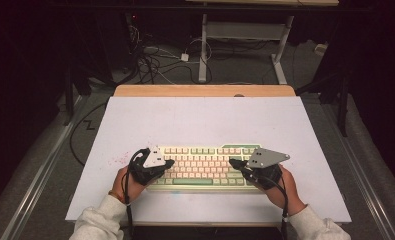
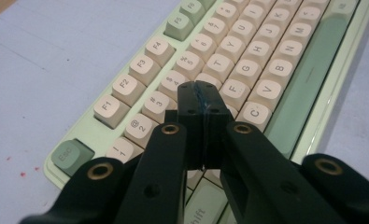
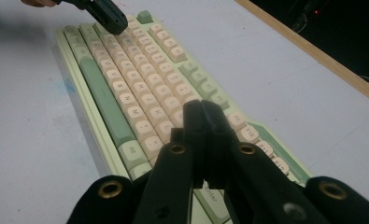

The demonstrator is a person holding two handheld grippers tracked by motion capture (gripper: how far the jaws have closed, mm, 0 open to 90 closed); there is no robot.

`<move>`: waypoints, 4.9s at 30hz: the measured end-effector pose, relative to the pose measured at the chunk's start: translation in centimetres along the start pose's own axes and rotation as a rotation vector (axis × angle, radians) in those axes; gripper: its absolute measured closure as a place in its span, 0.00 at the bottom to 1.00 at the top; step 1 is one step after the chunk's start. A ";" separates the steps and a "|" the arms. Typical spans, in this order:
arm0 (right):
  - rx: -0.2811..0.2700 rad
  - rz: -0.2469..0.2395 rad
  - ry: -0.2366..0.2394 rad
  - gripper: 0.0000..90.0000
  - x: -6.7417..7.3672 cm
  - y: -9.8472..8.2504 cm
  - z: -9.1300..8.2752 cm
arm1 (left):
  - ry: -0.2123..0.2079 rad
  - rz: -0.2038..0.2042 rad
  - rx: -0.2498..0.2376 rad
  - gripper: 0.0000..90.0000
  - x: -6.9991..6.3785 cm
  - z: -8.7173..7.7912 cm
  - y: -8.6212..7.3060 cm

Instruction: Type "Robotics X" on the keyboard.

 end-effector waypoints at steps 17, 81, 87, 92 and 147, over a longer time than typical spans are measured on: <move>-0.002 0.002 0.001 1.00 0.0 0.0 0.0 | 0.013 0.014 -0.035 0.97 -0.1 -1.0 0.8; -0.002 -0.007 0.014 1.00 0.5 0.2 -0.1 | -0.125 0.107 0.019 0.97 -5.2 1.0 0.9; -0.001 -0.007 0.014 1.00 0.5 0.1 -0.1 | -0.129 0.105 0.029 0.97 -5.1 1.2 0.8; -0.001 -0.007 0.014 1.00 0.5 0.1 -0.1 | -0.131 0.108 0.049 0.97 -5.2 1.5 0.6; 0.062 0.012 0.012 1.00 -0.1 -1.7 0.5 | -0.018 0.021 -0.043 0.97 -2.0 -2.8 0.2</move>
Point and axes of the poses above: each handheld gripper's, and its own axes: z roughly forward along the jaws, y roughly out of its top, x roughly to its left, the point moved 5 cm from there along z, roughly forward along the jaws, and after that the axes turned 6 degrees about -x, right-handed, at the moved point
